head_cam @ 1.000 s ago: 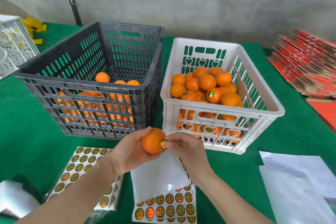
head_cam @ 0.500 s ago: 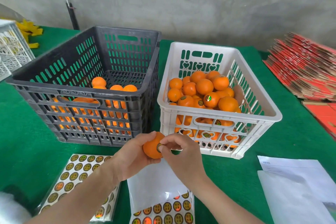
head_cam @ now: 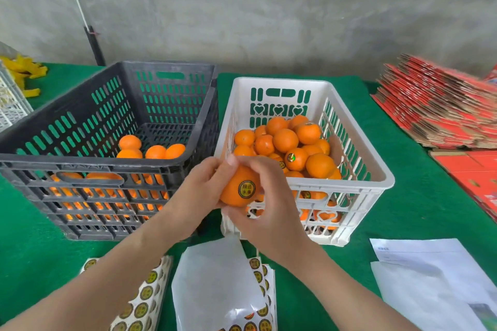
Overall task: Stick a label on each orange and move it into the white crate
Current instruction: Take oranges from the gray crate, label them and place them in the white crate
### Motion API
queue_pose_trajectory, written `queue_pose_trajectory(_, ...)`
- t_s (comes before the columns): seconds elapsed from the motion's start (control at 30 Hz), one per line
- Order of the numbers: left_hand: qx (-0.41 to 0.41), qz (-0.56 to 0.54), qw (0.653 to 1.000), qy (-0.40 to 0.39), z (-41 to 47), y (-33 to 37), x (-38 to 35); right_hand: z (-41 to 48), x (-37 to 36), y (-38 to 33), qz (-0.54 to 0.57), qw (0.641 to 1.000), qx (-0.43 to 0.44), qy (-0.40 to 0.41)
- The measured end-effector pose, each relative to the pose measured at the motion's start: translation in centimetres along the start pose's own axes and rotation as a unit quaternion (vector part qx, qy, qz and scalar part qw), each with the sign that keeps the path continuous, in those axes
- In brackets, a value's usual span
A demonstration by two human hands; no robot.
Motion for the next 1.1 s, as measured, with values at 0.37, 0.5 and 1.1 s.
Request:
queue_pose_trajectory(0.37, -0.108, 0.507, 0.854, 0.052, 11.2, -2.5, -2.3, 15.4, 3.8, 13.0, -0.166, 0.951, -0.257, -0.042)
queue_pose_trajectory(0.5, -0.116, 0.497, 0.857, 0.065, 11.5, -2.5, -2.1, 17.8, 1.8, 17.6, -0.305, 0.866, -0.304, -0.255)
queue_pose_trajectory(1.1, -0.285, 0.342, 0.872, 0.203, 8.3, -2.3, -1.3, 4.6, 1.5, 4.8, -0.022, 0.996, 0.022, 0.082)
Point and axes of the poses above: each hand's wrist, its own z-axis towards the middle knuckle, its own x-axis out of the back of the hand, y = z × x, the point moved 2 cm from there along z, towards the middle knuckle, and after that the axes turned 1 degree about -x, right-handed, at the moved point
